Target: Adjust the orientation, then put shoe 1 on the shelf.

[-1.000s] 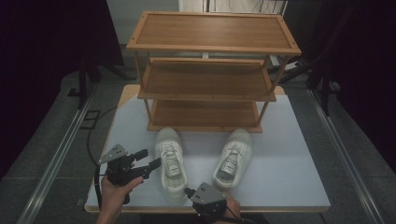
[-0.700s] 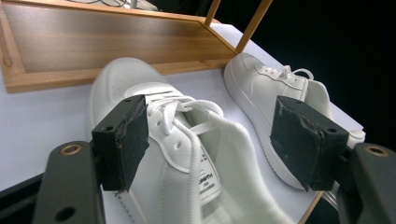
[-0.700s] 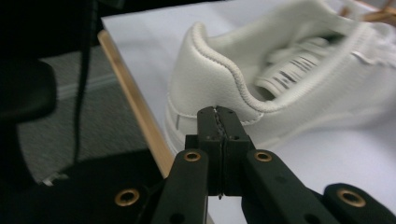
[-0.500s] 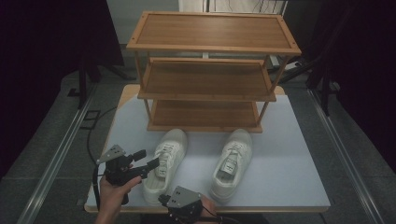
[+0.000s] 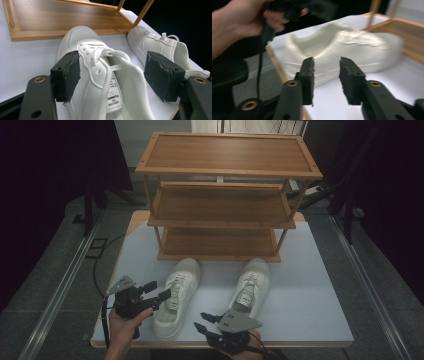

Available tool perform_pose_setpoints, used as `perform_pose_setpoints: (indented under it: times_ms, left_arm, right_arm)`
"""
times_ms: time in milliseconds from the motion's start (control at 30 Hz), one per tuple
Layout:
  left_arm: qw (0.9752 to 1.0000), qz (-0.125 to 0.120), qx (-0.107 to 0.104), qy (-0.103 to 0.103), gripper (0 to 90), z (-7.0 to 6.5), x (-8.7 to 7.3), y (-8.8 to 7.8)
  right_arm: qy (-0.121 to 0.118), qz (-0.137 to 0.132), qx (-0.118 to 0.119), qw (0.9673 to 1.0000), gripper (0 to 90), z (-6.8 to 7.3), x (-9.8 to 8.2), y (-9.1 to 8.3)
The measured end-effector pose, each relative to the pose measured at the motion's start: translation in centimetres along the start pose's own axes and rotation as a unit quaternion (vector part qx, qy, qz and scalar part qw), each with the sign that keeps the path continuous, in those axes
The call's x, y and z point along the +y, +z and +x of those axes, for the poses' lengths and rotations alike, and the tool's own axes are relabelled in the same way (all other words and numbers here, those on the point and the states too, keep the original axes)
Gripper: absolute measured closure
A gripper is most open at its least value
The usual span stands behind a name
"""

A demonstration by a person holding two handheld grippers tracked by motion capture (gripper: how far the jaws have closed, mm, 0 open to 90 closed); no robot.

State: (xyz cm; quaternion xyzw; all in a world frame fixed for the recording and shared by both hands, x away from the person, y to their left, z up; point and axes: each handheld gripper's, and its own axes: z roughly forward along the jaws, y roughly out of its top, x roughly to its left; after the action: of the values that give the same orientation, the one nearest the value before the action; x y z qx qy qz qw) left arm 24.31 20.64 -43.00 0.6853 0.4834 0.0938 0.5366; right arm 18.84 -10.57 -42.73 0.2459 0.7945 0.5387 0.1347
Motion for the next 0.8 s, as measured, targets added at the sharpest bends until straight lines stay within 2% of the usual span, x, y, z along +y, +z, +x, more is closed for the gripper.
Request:
perform_pose_setpoints:
  times_ms: [100,200,367,633,800]
  left_arm:
    - [0.9998,-0.011,0.017,-0.005,28.5,0.0,-0.1,0.2]
    - [0.9991,-0.024,0.032,-0.012,28.5,0.0,-0.4,0.7]
    - [0.9980,-0.031,0.053,-0.017,28.6,0.0,-0.9,1.4]
    - [0.9961,-0.001,0.088,0.001,30.2,0.0,-1.3,2.9]
    - [0.9936,0.012,0.112,0.006,31.6,0.0,-1.6,3.7]
  right_arm:
    - [0.015,-0.003,-0.028,0.9995,56.9,-1.4,-0.1,-1.6]
    - [0.035,-0.010,-0.040,0.9985,55.4,-2.6,0.0,-2.4]
    - [0.034,-0.013,-0.055,0.9978,53.5,-3.1,0.3,-2.9]
    - [0.035,-0.002,-0.060,0.9976,52.6,-3.3,0.1,-2.6]
    - [0.031,0.005,-0.061,0.9976,52.4,-3.1,-0.1,-2.3]
